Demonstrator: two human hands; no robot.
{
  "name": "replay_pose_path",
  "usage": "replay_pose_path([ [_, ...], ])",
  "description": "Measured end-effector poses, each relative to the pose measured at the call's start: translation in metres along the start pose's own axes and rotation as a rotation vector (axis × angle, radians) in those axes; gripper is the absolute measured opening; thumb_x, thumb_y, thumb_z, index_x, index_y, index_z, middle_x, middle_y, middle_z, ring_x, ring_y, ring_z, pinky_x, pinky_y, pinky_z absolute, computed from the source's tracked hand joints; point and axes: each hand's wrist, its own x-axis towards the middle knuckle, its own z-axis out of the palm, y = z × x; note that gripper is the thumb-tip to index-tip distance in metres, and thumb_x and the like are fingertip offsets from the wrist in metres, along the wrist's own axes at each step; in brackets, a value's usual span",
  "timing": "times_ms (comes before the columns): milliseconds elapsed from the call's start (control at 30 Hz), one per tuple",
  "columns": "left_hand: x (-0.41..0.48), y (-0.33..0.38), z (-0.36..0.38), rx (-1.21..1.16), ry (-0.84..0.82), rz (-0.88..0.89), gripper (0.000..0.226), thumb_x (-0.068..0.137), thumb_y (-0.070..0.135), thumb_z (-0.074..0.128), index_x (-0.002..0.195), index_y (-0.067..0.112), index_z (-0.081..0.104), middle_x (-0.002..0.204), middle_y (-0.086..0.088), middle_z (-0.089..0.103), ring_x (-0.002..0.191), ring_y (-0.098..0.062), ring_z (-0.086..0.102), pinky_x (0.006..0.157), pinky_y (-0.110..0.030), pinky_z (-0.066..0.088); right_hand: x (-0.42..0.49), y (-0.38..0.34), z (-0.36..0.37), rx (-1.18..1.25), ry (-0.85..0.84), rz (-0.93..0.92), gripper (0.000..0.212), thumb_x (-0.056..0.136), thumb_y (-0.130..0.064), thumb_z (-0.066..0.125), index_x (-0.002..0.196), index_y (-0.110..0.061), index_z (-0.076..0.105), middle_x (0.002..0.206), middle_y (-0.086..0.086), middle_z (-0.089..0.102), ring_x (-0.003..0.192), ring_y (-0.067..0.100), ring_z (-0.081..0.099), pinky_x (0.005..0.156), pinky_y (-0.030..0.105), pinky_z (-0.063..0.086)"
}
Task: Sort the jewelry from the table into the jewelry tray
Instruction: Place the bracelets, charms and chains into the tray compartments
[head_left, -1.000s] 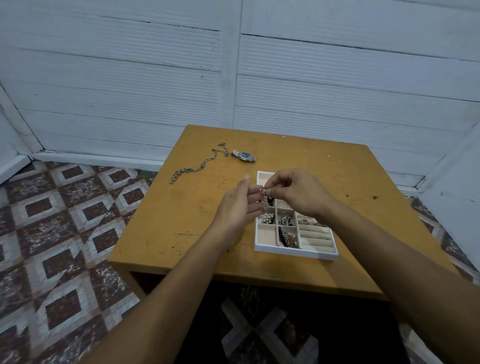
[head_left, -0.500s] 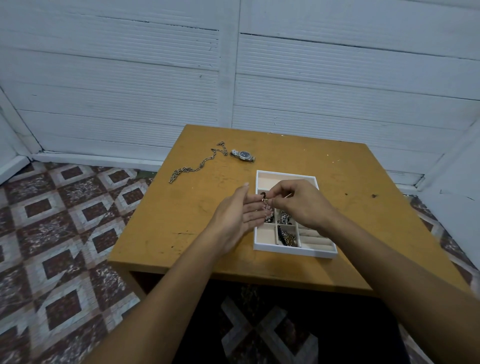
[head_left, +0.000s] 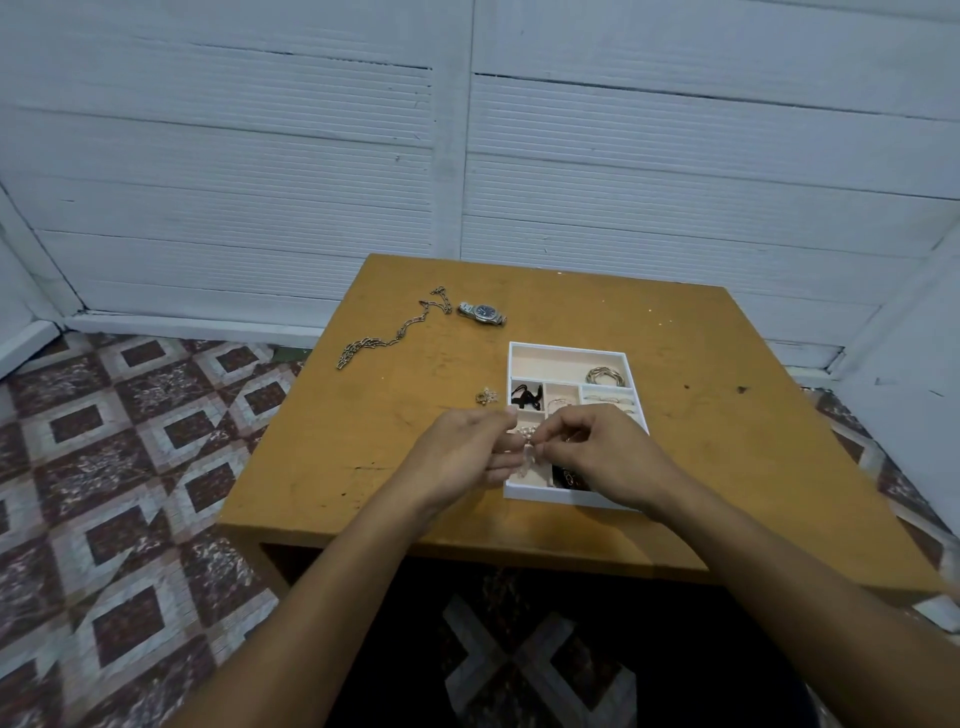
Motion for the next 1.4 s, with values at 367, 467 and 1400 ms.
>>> replay_pose_path([
  [367,0.009,-0.013,-0.028,0.541,0.276,0.259,0.018,0.092,0.028,0.053,0.100,0.027,0.069,0.097,0.012,0.069,0.089,-0.002,0.061,0.078,-0.021,0.049,0.011,-0.003,0.000,-0.054,-0.014,0.019,0.005,0.085,-0.013,0.067,0.085,-0.017,0.070,0.068,-0.008,0.060,0.060,0.008,0.052,0.052,0.015,0.040],
  [467,0.014,-0.021,-0.033,0.717,0.343,0.320,0.022,0.093,0.022,0.052,0.108,0.022,0.068,0.103,0.007,0.067,0.089,-0.005,0.056,0.075,-0.020,0.043,0.027,-0.007,0.008,-0.132,0.017,-0.012,0.007,0.085,-0.015,0.064,0.086,-0.021,0.068,0.075,-0.006,0.064,0.069,0.010,0.057,0.062,0.020,0.044],
  [1400,0.029,-0.054,-0.050,1.201,0.265,0.406,0.049,0.098,0.042,0.039,0.144,0.024,0.039,0.155,0.006,0.029,0.143,-0.013,0.019,0.116,-0.031,0.016,0.102,-0.022,0.042,-0.902,0.046,-0.089,0.018,0.090,-0.025,0.051,0.101,-0.018,0.064,0.116,0.005,0.051,0.115,0.027,0.037,0.089,0.041,0.032],
])
